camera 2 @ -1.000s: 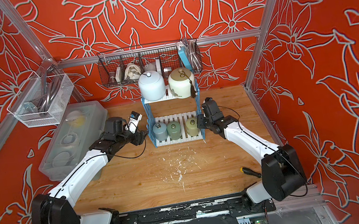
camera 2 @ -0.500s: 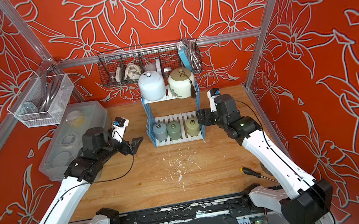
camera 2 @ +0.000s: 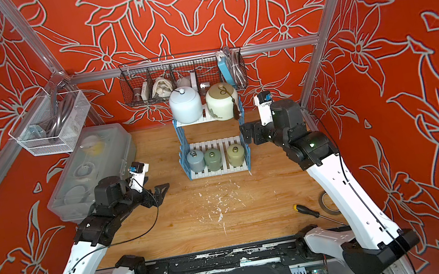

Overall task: Remove the tea canisters from the shelf
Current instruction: Pick up the tea canister from the shelf.

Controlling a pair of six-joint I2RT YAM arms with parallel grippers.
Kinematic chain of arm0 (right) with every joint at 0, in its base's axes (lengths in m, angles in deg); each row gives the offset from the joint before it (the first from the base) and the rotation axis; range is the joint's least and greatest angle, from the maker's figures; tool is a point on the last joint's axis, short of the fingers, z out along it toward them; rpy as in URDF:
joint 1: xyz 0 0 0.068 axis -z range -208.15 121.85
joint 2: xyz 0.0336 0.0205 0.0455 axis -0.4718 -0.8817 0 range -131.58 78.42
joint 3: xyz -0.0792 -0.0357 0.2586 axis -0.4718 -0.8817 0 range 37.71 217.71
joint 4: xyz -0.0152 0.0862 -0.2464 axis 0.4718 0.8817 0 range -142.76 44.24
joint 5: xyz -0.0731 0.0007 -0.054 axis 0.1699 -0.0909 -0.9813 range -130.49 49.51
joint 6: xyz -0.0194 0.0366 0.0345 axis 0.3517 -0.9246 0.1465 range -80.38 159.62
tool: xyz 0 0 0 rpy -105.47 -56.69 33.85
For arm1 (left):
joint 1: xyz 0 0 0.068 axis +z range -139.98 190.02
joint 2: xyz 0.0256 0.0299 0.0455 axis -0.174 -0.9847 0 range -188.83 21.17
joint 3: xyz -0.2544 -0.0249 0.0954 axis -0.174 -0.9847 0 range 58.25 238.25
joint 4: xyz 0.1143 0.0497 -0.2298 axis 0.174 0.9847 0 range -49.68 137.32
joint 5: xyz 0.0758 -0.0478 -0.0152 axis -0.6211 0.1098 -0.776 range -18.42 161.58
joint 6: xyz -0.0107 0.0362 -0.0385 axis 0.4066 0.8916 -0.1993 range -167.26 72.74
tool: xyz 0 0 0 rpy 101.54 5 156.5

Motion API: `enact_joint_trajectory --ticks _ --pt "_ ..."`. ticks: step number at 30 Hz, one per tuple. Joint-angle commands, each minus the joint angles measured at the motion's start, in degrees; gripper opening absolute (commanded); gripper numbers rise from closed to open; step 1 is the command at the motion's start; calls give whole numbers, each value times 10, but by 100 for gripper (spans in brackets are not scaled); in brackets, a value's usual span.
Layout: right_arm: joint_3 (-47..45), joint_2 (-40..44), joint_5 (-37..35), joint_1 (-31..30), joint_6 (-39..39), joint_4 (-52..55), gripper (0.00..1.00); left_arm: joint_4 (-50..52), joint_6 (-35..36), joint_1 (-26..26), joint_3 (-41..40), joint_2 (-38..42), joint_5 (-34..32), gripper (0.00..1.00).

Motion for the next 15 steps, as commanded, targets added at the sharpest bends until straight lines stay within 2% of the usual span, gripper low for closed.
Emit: enact_joint_trajectory --ticks 1,10,15 --pt "54 -30 -6 -1 34 31 99 -27 -22 19 -18 11 24 99" --pt "162 -122 2 -1 57 12 99 -66 -31 31 -61 27 31 99" --pt "265 -199 9 -2 62 28 99 -66 -30 34 -66 26 33 99"
